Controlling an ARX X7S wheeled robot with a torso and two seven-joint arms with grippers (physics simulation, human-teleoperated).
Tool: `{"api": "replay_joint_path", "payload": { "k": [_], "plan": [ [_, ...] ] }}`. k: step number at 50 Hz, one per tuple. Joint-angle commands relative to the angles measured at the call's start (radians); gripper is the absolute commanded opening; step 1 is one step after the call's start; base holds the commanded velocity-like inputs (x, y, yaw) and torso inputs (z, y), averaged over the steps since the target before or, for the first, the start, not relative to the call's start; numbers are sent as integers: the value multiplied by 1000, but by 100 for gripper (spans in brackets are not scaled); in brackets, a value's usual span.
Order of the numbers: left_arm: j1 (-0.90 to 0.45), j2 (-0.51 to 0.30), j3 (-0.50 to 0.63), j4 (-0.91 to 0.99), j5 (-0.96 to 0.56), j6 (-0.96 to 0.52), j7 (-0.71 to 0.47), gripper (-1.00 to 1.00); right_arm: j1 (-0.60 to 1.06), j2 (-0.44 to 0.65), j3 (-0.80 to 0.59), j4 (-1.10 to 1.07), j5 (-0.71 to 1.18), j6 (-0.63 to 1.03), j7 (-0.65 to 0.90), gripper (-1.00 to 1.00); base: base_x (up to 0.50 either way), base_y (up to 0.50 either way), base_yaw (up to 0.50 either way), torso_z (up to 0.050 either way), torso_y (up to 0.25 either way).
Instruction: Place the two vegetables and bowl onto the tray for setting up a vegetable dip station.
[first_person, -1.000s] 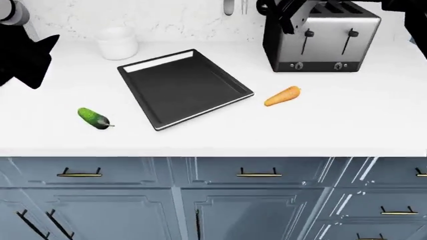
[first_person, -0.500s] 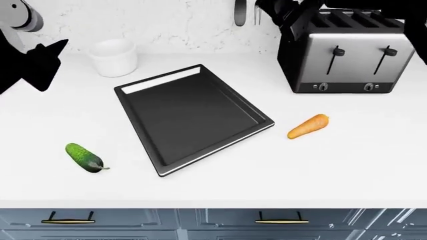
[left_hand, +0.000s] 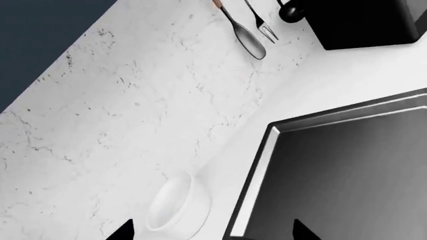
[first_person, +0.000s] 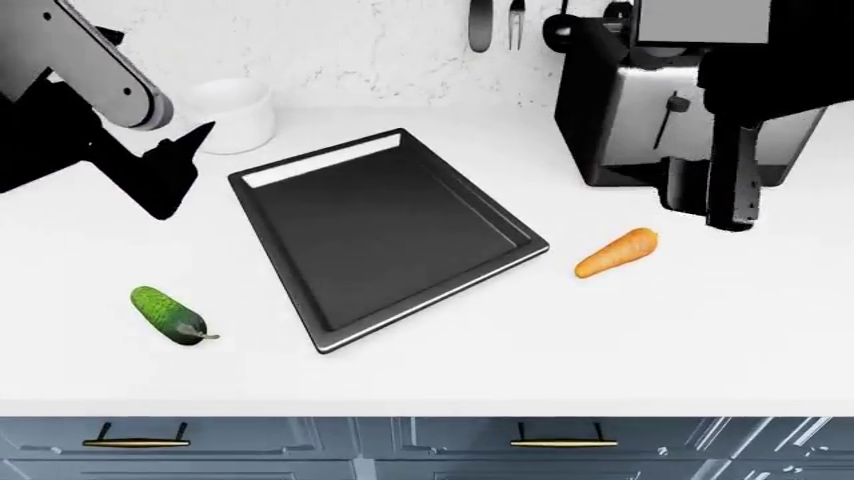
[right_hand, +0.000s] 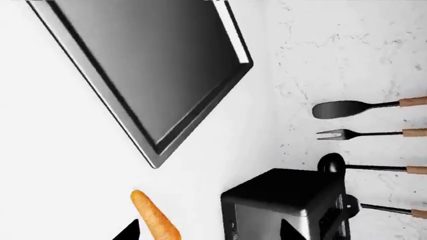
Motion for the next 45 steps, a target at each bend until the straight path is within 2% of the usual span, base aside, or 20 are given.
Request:
{"api": "replay_joint_path", "payload": {
  "k": [1, 4, 6, 7, 11, 16, 17, 20, 29, 45],
  "plan": [
    [22, -8, -31, 38, -17, -3, -16, 100, 166, -22, -341, 294, -228, -495, -248, 100, 0, 0, 0, 0, 0],
    [9, -19, -32, 55, -21, -21, -11, 100, 195, -68, -389, 437, -267, -653, -279, 100, 0, 0, 0, 0, 0],
    [7, -22, -29, 57, -20, -22, -9, 100, 194, -78, -387, 456, -259, -662, -278, 100, 0, 0, 0, 0, 0],
    [-12, -31, -25, 69, -21, -40, -1, 100, 201, -130, -409, 568, -270, -731, -293, 100, 0, 0, 0, 0, 0],
    [-24, -46, -25, 113, -31, -82, 1, 100, 198, -218, -440, 746, -279, -848, -297, 100, 0, 0, 0, 0, 0],
    [16, -90, -69, 199, -68, -142, -6, 100, 151, -269, -468, 825, -281, -939, -275, 100, 0, 0, 0, 0, 0],
    [16, -90, -70, 200, -69, -143, -7, 100, 151, -270, -468, 829, -280, -941, -274, 100, 0, 0, 0, 0, 0],
    [36, -119, -114, 248, -98, -187, -9, 100, 124, -238, -459, 677, -230, -800, -314, 100, 0, 0, 0, 0, 0],
    [30, -117, -107, 254, -104, -187, -4, 100, 44, -225, -451, 595, -200, -738, -238, 100, 0, 0, 0, 0, 0],
    [35, -120, -111, 264, -113, -187, -6, 100, -46, -86, -503, 396, -215, -641, -195, 100, 0, 0, 0, 0, 0]
  ]
}}
